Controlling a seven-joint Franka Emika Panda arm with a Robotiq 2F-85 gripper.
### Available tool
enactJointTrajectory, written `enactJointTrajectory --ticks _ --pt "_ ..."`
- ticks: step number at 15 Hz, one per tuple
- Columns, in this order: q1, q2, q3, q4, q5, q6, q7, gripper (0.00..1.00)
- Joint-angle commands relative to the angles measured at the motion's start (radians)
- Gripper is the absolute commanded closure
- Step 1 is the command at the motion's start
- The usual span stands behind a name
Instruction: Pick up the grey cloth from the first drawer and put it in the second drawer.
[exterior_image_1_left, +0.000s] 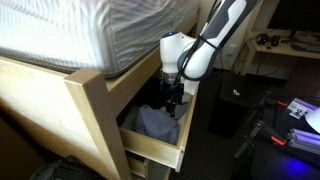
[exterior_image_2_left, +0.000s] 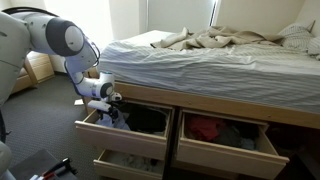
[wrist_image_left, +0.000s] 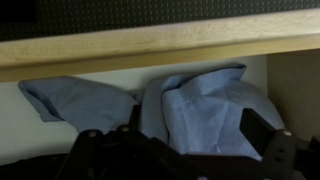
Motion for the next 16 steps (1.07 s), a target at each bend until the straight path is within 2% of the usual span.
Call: enactJointTrajectory --ticks 1,3,5,8,10,11,14,16 --pt "0.134 0.128 -0.117 0.046 -0.094 0.135 0.123 0.0" --pt "0.206 0.187 -0.17 0.07 -0.123 0.163 0.185 0.0" --pt "0.252 0.198 -0.165 0.063 -0.125 0.151 0.19 0.0" --pt "0.284 0.197 -0.126 0.098 -0.11 0.118 0.164 0.0" --pt "0.315 0.194 -0.144 0.115 -0.104 0.163 0.192 0.0" --pt "0.339 0.19 -0.169 0.118 -0.108 0.197 0.221 0.0" --pt "0.458 0.203 -0.329 0.143 -0.147 0.285 0.32 0.0" --pt "0.504 0.222 -0.404 0.15 -0.14 0.286 0.351 0.0"
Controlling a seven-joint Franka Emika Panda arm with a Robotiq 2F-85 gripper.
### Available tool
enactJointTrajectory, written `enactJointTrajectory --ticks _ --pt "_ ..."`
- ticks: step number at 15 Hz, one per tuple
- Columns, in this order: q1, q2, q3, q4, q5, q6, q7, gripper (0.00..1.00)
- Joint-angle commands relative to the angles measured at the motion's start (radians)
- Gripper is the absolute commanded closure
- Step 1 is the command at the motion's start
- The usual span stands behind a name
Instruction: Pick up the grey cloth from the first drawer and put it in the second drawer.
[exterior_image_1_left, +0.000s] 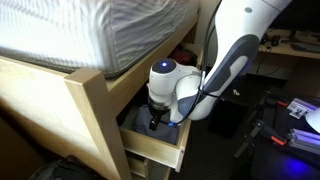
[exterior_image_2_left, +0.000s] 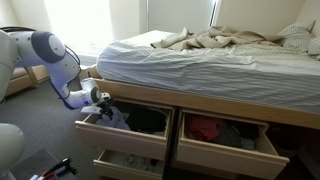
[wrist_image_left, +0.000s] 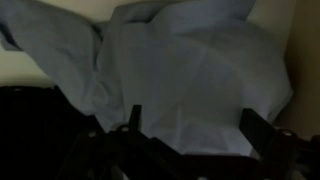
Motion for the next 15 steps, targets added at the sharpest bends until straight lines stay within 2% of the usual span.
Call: enactJointTrajectory --ticks 1,2,4,6,7,8,9,11,12,15 --pt "0.09 0.036 -0.134 0.014 -0.007 0.001 0.071 0.25" --pt "0.081 0.039 -0.129 0.014 0.007 -0.016 0.062 0.26" --pt "0.051 0.049 -0.108 0.016 0.029 -0.043 0.042 0.4" --pt "-0.031 0.042 -0.027 0.023 0.059 -0.11 -0.033 0.55" --pt "-0.069 0.039 0.011 0.026 0.074 -0.15 -0.064 0.13" --pt "0.009 0.047 -0.059 0.009 0.043 -0.085 0.011 0.15" --pt "-0.009 0.048 -0.043 0.01 0.044 -0.093 0.003 0.4" --pt "-0.007 0.048 -0.048 0.012 0.043 -0.091 0.005 0.26" --pt "-0.004 0.048 -0.048 0.012 0.043 -0.091 0.006 0.0" --pt "-0.033 0.051 -0.019 0.055 0.038 -0.121 -0.047 0.0"
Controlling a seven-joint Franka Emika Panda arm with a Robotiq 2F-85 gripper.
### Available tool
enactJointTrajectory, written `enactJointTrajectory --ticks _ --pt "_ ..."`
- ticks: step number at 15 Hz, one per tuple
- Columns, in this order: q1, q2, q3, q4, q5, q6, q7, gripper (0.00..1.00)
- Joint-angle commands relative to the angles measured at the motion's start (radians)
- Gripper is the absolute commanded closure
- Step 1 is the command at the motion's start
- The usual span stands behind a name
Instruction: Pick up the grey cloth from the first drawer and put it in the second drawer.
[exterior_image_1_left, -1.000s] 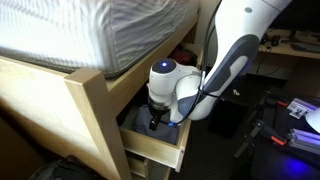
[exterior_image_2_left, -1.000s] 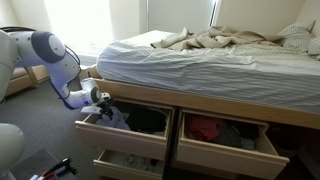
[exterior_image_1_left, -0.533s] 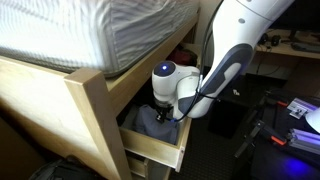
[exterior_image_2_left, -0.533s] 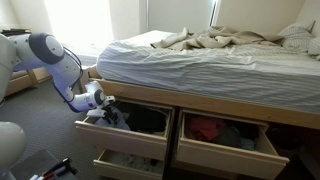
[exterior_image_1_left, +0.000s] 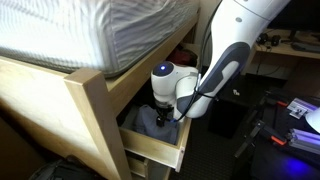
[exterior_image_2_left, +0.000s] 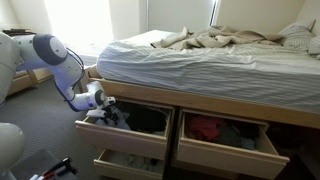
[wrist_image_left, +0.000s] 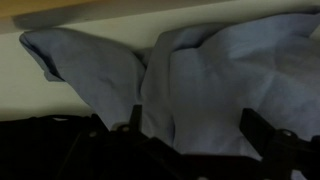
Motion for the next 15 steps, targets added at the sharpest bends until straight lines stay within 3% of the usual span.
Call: enactJointTrajectory --ticks 1,4,7,9,10,14,15 --pt "-0.065 0.008 0.067 0.058 -0.007 -0.052 -0.093 0.0" --pt "-0.18 0.014 0.195 0.115 0.006 -0.146 -0.26 0.0" --pt "-0.242 0.032 0.255 0.178 -0.011 -0.292 -0.334 0.0" --pt "-0.241 0.04 0.247 0.207 -0.023 -0.344 -0.302 0.0" --pt "-0.237 0.013 0.249 0.158 -0.032 -0.293 -0.286 0.0" --pt "-0.24 0.016 0.253 0.167 -0.035 -0.3 -0.283 0.0" --pt "-0.253 0.022 0.264 0.162 -0.019 -0.238 -0.274 0.0"
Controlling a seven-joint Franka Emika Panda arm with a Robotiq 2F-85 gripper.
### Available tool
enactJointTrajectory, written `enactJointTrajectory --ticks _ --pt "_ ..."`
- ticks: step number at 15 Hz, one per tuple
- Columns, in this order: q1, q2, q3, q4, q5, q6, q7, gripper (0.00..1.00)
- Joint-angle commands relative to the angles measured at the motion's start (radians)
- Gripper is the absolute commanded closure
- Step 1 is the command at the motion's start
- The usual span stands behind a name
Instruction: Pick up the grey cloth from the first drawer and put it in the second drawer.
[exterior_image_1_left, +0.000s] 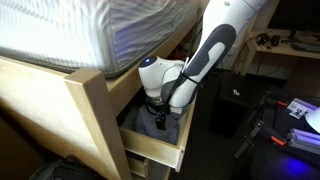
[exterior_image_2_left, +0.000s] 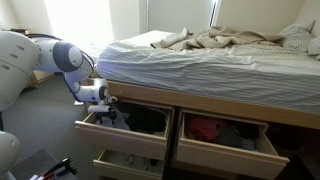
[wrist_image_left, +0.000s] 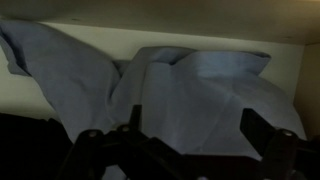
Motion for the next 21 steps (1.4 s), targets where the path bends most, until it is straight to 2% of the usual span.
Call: enactJointTrajectory --ticks 1,2,5,8,9,10,11,12,17,18,21 --pt "-0.033 0.025 0.03 0.014 -0.001 0.077 0.027 0.0" --pt "-0.037 0.054 0.034 0.037 0.005 0.094 0.03 0.0" --pt "-0.031 0.134 0.02 0.113 0.01 0.052 0.054 0.0" --pt "-0.047 0.218 0.014 0.224 0.027 -0.059 0.072 0.0" --pt "-0.027 0.162 0.011 0.135 0.002 0.01 0.076 0.0" --pt "-0.03 0.18 0.01 0.154 0.001 0.005 0.076 0.0" --pt "-0.031 0.176 0.013 0.153 0.001 -0.001 0.07 0.25" --pt "-0.028 0.173 0.014 0.153 -0.001 0.0 0.07 0.26" --pt "-0.013 0.167 0.006 0.157 -0.004 -0.005 0.087 0.61" --pt "-0.02 0.165 0.013 0.166 0.003 -0.038 0.079 0.68" --pt "-0.057 0.16 0.049 0.218 0.026 -0.238 0.03 0.9"
